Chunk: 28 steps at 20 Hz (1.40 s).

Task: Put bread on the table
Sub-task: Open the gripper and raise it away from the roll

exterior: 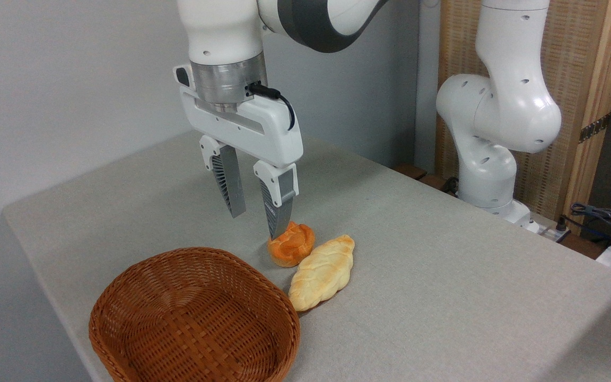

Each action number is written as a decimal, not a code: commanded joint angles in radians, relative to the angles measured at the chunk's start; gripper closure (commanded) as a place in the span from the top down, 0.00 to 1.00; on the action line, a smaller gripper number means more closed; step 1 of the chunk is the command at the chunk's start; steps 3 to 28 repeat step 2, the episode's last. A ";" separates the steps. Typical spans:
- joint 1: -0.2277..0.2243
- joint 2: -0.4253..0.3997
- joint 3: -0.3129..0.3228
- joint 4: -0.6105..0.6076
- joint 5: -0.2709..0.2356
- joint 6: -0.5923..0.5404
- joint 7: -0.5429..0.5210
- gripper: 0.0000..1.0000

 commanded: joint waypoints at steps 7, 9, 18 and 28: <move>-0.003 0.001 0.008 0.008 -0.013 0.010 -0.012 1.00; -0.003 0.001 0.008 0.008 -0.013 0.010 -0.012 1.00; -0.003 0.001 0.008 0.008 -0.013 0.010 -0.012 1.00; -0.003 0.001 0.008 0.008 -0.013 0.010 -0.012 1.00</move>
